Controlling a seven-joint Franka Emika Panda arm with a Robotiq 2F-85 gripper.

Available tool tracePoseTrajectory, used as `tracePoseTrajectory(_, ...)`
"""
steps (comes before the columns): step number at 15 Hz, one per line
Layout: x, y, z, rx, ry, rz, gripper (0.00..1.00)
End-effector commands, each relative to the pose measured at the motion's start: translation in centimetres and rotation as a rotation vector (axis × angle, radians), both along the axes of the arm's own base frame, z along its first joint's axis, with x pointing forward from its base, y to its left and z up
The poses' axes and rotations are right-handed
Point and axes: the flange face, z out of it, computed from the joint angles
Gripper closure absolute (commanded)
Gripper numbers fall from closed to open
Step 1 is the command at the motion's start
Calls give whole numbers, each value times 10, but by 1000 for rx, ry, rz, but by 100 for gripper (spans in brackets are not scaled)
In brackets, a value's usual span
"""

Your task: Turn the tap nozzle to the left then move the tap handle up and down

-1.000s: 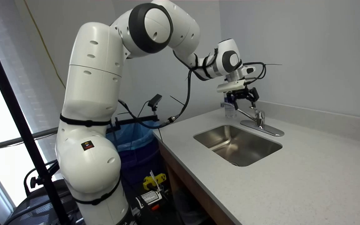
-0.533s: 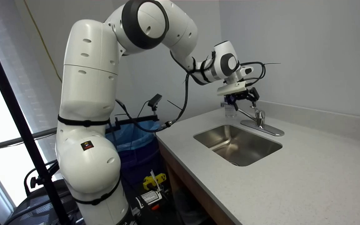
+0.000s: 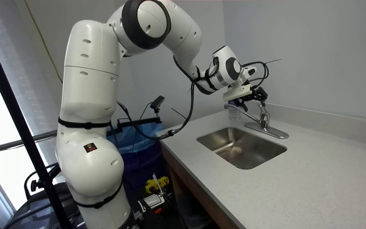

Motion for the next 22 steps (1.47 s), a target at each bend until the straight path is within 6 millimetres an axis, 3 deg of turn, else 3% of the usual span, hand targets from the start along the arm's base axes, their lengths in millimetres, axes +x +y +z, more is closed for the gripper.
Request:
tracePoseTrajectory(1, -5, -2, 5, -32, -72, -29, 0)
tracePoseTrajectory(7, -3, 14, 15, -33, -150, -85, 0)
tracePoseTrajectory(8, -3, 16, 17, -16, -138, -103, 25)
tracePoseTrajectory(9, -1, 17, 20, -6, -141, -120, 28)
tracePoseTrajectory(14, 11, -1, 39, 30, -160, -175, 66)
tracePoseTrajectory(18, 11, -17, 33, 33, -125, -203, 97)
tracePoseTrajectory(22, 4, -21, 23, 18, -77, -211, 100)
